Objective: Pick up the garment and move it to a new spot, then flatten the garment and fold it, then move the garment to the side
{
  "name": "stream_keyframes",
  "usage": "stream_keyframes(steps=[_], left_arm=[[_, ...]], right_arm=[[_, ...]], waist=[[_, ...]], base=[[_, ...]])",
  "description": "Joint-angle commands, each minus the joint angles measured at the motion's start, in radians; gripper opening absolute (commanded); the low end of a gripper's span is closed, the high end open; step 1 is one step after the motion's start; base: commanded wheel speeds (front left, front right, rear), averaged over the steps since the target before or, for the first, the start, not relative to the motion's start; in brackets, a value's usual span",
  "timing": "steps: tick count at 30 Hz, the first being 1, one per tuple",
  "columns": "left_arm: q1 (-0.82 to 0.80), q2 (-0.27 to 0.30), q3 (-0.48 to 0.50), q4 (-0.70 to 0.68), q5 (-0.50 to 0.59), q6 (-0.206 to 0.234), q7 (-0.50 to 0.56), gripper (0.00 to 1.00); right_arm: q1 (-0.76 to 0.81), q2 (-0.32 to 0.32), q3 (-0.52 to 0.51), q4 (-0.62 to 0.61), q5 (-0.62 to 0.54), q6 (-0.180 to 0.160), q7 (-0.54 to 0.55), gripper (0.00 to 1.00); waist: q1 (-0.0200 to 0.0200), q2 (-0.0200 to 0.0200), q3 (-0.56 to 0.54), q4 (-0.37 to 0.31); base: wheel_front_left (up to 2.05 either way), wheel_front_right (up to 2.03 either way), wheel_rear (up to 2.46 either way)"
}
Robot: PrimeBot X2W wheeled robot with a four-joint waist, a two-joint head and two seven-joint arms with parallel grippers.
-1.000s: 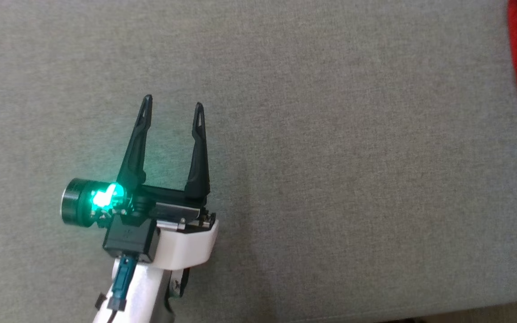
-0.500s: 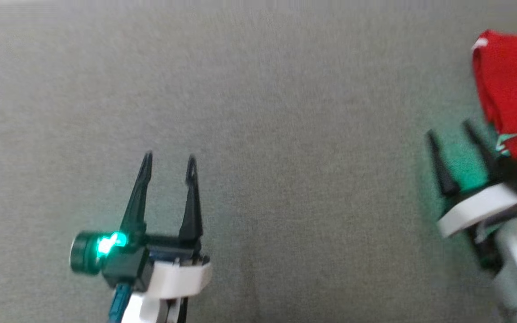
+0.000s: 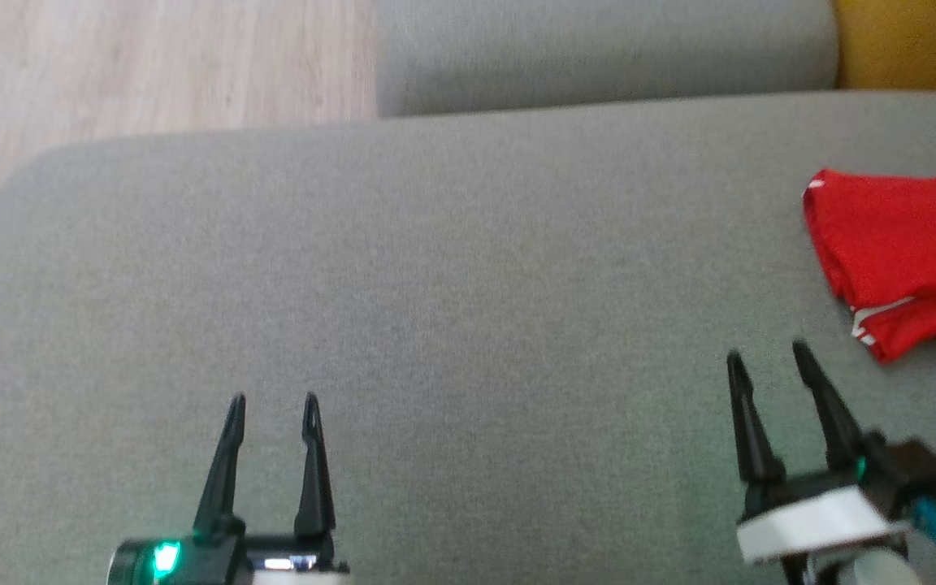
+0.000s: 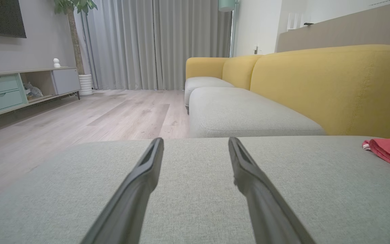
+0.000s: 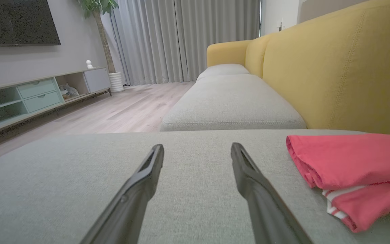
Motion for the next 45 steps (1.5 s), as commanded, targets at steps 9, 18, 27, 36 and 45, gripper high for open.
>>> stream_keyframes(steps=[9,18,27,36,45], left_arm=[[0.064,-0.003,0.056,-0.052,0.017,0.006,-0.005,1.00],[0.076,-0.003,0.058,-0.050,0.018,0.006,-0.005,1.00],[0.103,0.001,0.025,-0.001,0.011,0.025,0.000,0.00],[0.093,0.007,0.038,0.034,-0.093,0.010,0.016,0.00],[0.064,0.013,0.054,0.058,-0.208,-0.016,0.036,0.00]], right_arm=[[0.103,0.031,0.000,-0.053,-0.066,0.007,-0.011,1.00],[0.124,0.042,0.003,-0.047,-0.068,0.007,-0.011,1.00],[0.153,0.051,-0.005,-0.001,-0.060,0.000,0.002,0.00],[0.143,0.045,-0.008,0.033,0.045,0.000,0.018,0.00],[0.118,0.038,-0.014,0.041,0.161,0.001,0.037,0.00]], waist=[[0.0003,0.0000,-0.083,-0.006],[0.0003,0.0000,-0.104,-0.012],[0.0003,0.0000,-0.103,-0.019],[0.0003,0.0000,-0.100,-0.019],[0.0003,0.0000,-0.096,-0.019]], base=[[0.00,0.00,0.00],[0.00,0.00,0.00],[0.00,0.00,0.00],[0.00,0.00,0.00],[0.00,0.00,0.00]])
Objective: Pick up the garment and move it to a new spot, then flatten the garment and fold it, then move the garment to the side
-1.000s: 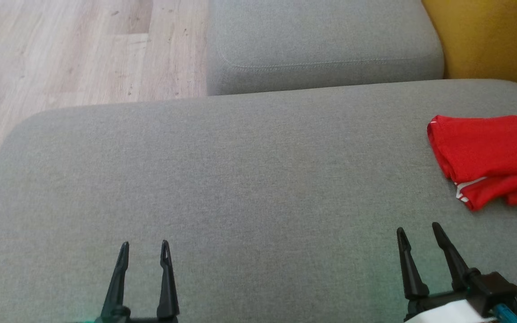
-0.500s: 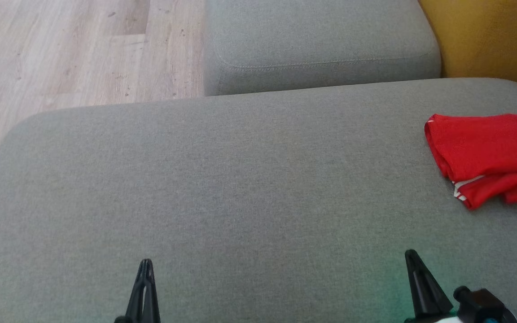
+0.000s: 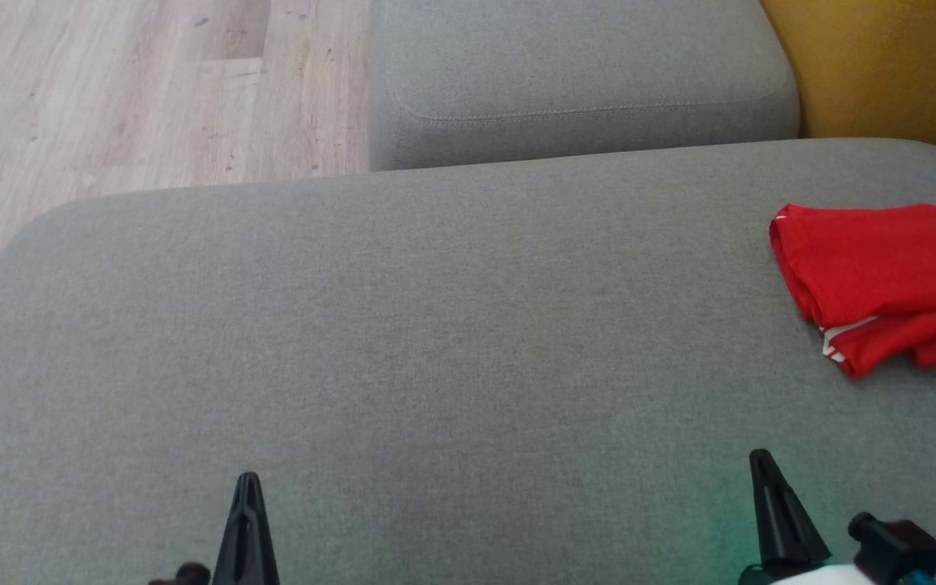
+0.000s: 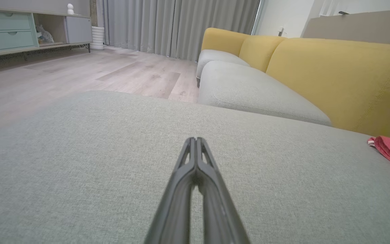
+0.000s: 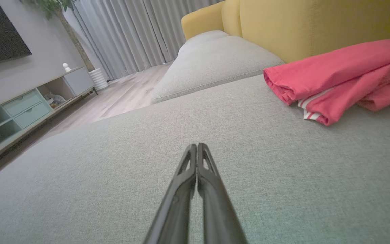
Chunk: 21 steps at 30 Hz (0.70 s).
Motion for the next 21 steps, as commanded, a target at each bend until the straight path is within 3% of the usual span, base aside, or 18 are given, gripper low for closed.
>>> stream_keyframes(steps=[1,21], left_arm=[[-0.048,0.008,0.020,-0.023,-0.034,-0.009,0.003,0.00],[-0.103,0.017,0.058,0.016,-0.274,-0.058,0.048,0.00]], right_arm=[[-0.053,-0.013,-0.006,-0.027,0.037,0.001,0.007,0.00],[-0.099,-0.023,-0.024,-0.016,0.278,0.002,0.051,0.00]], waist=[[0.0000,0.0000,0.001,0.000],[0.0000,0.0000,0.008,0.000]], base=[[0.00,0.00,0.00],[0.00,0.00,0.00]])
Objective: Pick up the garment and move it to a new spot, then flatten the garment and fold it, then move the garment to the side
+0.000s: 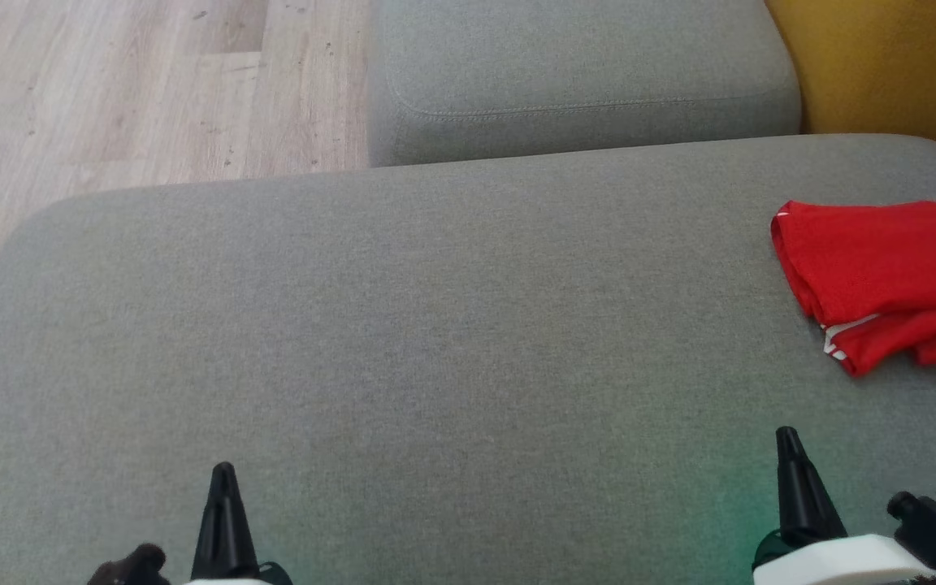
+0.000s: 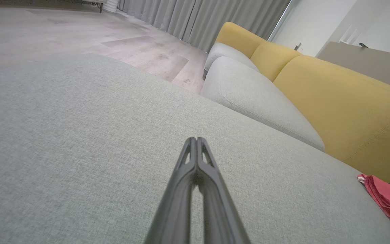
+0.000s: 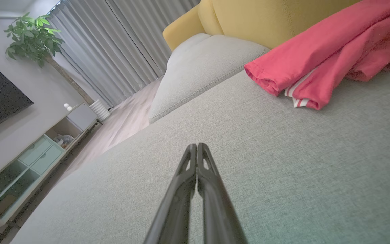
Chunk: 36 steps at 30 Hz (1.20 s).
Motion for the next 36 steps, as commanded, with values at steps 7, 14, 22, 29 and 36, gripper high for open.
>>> stream_keyframes(steps=[7,14,22,29,36], left_arm=[[-0.064,0.013,0.038,-0.017,-0.098,-0.022,0.021,0.00],[-0.083,0.015,0.054,-0.005,-0.184,-0.040,0.039,0.00],[-0.105,0.017,0.074,0.008,-0.282,-0.060,0.061,0.00],[-0.124,0.018,0.092,0.020,-0.368,-0.078,0.080,0.00],[-0.143,0.018,0.110,0.032,-0.453,-0.095,0.100,0.00]], right_arm=[[-0.066,-0.022,-0.007,-0.024,0.101,0.003,0.017,0.00],[-0.083,-0.024,-0.015,-0.020,0.188,0.003,0.036,0.00],[-0.102,-0.026,-0.026,-0.016,0.287,0.003,0.057,0.00],[-0.120,-0.027,-0.036,-0.012,0.373,0.004,0.076,0.00],[-0.137,-0.028,-0.046,-0.008,0.458,0.004,0.095,0.00]], waist=[[0.0000,0.0000,0.003,0.000],[0.0000,0.0000,0.006,0.000],[0.0000,0.0000,0.009,0.000],[0.0000,0.0000,0.012,0.000],[0.0000,0.0000,0.015,0.000]], base=[[0.00,0.00,0.00],[0.00,0.00,0.00],[0.00,0.00,0.00],[0.00,0.00,0.00],[0.00,0.00,0.00]])
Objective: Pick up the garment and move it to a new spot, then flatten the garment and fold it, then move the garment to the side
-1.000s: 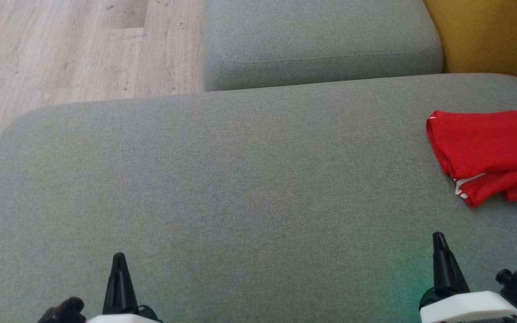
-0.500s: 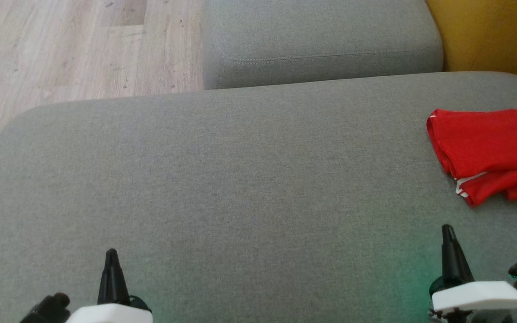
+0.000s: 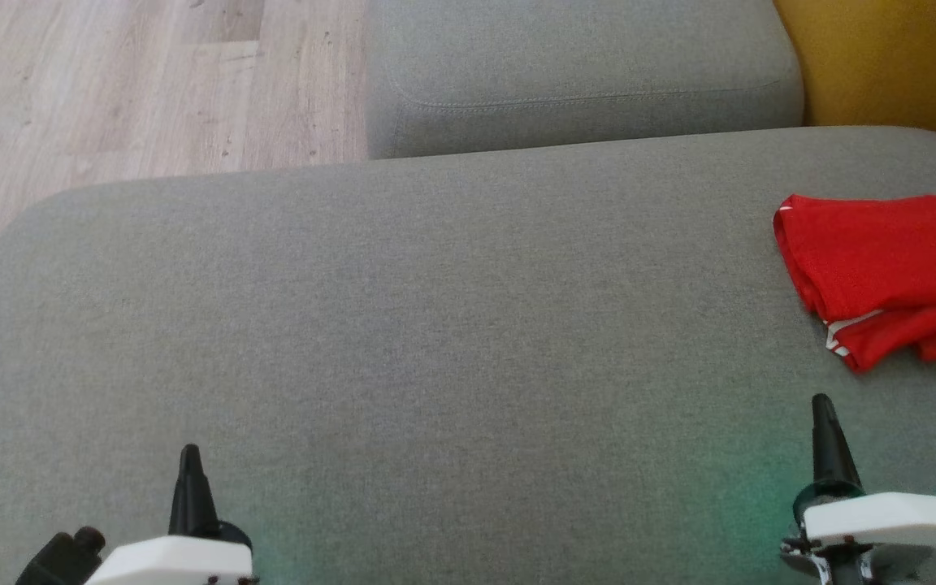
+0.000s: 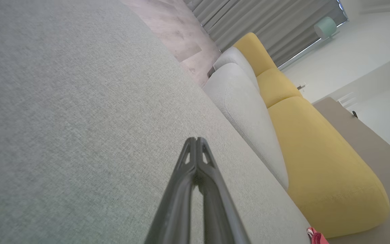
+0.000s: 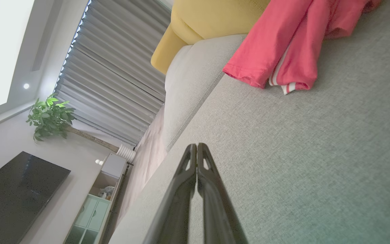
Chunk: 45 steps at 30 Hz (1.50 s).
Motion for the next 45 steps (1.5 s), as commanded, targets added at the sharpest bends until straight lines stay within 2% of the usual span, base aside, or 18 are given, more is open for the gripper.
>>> stream_keyframes(steps=[1,45], left_arm=[[-0.059,0.014,0.032,-0.022,-0.035,-0.013,0.006,0.00],[-0.181,0.012,0.154,0.053,-0.563,-0.124,0.137,0.00]], right_arm=[[-0.057,-0.019,0.002,-0.028,0.037,0.004,0.008,0.00],[-0.166,-0.019,-0.070,-0.002,0.568,0.007,0.136,0.00]], waist=[[0.0000,0.0000,0.001,0.000],[0.0000,0.0000,0.019,0.000]], base=[[0.00,0.00,0.00],[0.00,0.00,0.00]])
